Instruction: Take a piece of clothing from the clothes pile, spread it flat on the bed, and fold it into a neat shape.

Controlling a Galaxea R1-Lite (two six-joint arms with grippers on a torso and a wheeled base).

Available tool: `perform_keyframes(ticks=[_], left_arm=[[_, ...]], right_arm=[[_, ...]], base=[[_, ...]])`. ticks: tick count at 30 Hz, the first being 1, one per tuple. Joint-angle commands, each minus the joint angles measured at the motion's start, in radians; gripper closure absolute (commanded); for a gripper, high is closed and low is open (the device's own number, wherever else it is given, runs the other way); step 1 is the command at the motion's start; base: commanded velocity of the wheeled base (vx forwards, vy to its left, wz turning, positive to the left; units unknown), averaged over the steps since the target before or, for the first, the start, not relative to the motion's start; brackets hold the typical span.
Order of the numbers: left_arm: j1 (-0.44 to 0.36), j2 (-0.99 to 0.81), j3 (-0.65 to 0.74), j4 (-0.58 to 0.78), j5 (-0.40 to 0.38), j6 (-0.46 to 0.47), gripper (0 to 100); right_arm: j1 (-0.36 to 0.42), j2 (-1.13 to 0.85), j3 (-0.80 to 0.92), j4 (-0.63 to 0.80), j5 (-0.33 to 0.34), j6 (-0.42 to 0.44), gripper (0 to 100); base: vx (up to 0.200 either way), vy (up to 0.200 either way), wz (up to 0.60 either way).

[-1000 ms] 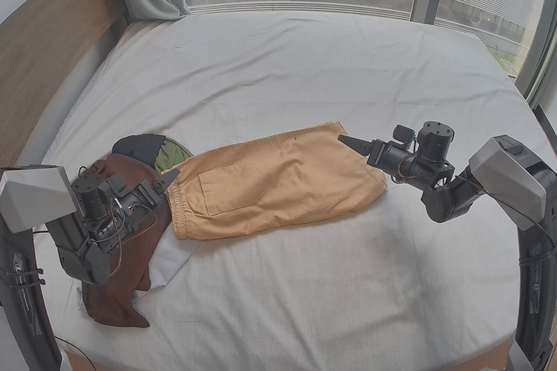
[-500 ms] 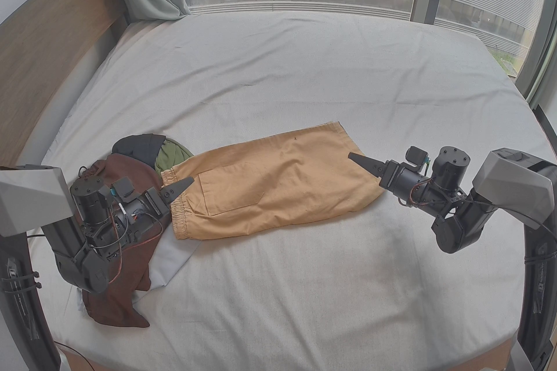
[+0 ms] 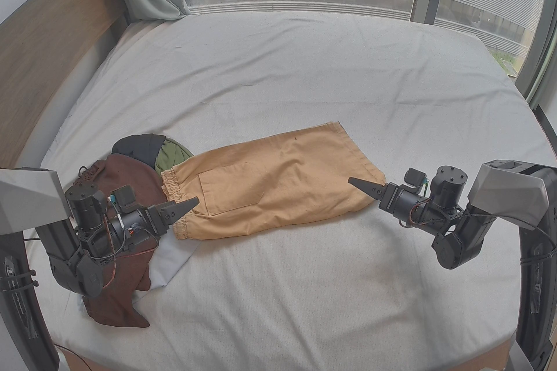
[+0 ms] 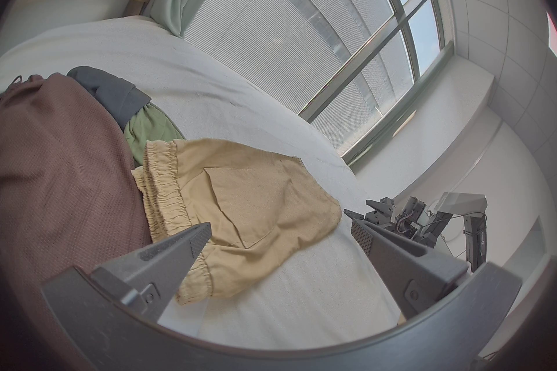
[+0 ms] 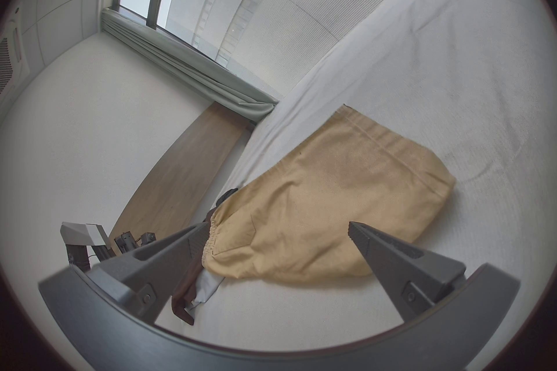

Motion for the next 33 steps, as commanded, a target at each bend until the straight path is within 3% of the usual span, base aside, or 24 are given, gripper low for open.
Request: perform_keyframes(ticks=[1,24,28,33], left_arm=[[0.014,0.003,0.005,0.001,-0.007,0.009,0],[0.016,0.011,-0.001,0.001,-0.004,0.008,0],[0.017,0.010,-0.003,0.001,-0.004,0.006,0],[0.016,0.011,-0.004,0.001,-0.004,0.006,0]], right_arm=[[0.000,0.024,0.001,0.005,0.000,-0.001,0],[0.019,0.109,-0.040,0.136,-0.004,-0.036,0],[0.042,0.149,-0.108,0.144,-0.060,-0.025,0],[0.085,0.199,-0.187,0.133,-0.127,0.061,0]], base=[[0.000,0.000,0.00],[0.000,0.000,0.00],[0.000,0.000,0.00],[0.000,0.000,0.00]])
